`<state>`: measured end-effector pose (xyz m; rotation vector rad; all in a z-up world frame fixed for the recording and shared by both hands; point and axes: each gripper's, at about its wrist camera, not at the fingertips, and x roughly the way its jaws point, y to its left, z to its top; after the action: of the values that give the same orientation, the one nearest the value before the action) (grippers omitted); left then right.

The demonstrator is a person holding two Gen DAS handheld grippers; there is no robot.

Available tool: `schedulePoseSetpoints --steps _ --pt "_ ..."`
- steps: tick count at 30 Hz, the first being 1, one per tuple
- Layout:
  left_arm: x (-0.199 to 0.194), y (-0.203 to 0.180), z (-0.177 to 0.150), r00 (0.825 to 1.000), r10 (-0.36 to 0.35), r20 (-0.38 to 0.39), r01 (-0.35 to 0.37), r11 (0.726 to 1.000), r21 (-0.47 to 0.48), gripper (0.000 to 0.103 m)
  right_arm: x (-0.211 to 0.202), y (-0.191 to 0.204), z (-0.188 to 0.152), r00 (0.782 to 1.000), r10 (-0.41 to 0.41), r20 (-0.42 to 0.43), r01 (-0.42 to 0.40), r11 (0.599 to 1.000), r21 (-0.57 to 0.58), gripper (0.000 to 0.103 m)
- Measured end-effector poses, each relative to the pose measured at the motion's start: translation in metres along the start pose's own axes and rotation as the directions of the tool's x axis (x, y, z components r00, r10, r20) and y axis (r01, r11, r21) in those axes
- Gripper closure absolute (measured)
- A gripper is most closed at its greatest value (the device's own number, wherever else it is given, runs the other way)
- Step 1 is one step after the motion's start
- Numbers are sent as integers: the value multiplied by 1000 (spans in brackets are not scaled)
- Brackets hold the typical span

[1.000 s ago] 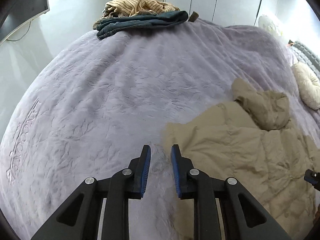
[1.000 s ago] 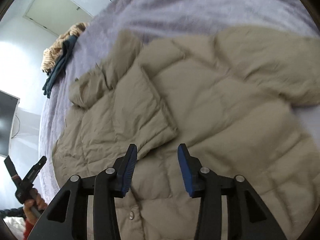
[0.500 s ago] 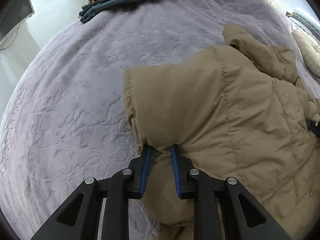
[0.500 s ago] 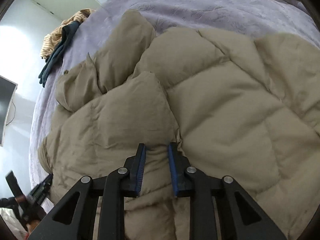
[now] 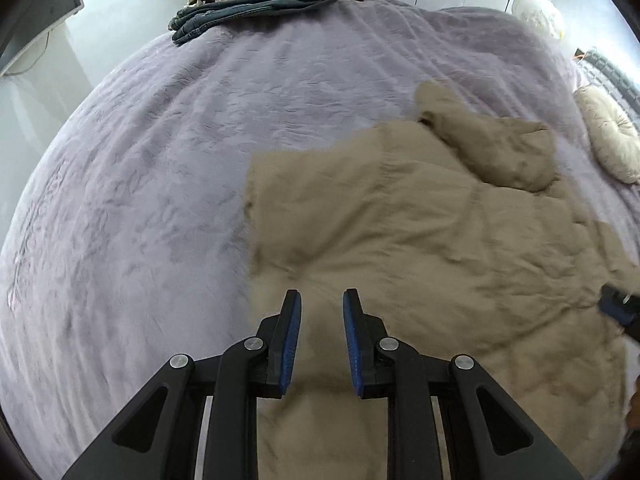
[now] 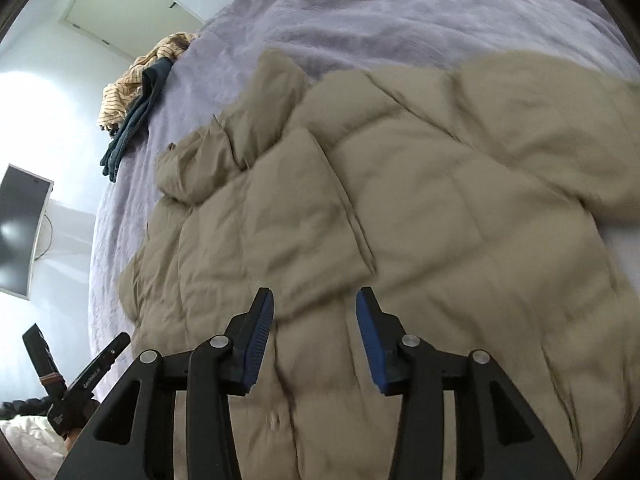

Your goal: Fold large clothes

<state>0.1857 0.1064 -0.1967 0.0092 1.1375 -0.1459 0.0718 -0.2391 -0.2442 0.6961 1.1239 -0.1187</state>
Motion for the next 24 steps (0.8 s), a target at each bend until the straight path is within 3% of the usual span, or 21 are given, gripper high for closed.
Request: schedulePoseSetpoints --steps 7,8,9,10,11,18,24 --pt "-24 -48 -29 994 -102 -49 101 995 -19 79 -26 -24 -43 999 1 -46 1 998 61 51" --pt "-27 -56 -34 992 -111 -55 110 994 -11 67 -30 -28 -48 999 3 -48 1 997 74 51" --pt "-30 -63 -38 991 -113 -65 113 994 -6 48 -35 -34 -53 999 6 -51 -1 996 88 50" --pt "-33 -69 -42 991 -112 -68 111 994 -11 10 -37 -37 -56 998 7 -54 -2 995 97 49" --pt "-38 -74 -47 992 -118 -53 117 993 -23 4 -41 -42 -61 998 14 -60 -7 994 112 49" --pt "-42 -114 -64 988 -134 -81 137 990 35 3 -61 -73 -73 998 32 -50 -23 985 172 45" --pt "-44 -147 -66 988 -138 -72 143 987 74 1 -88 -120 -63 1000 30 6 -31 970 242 21"
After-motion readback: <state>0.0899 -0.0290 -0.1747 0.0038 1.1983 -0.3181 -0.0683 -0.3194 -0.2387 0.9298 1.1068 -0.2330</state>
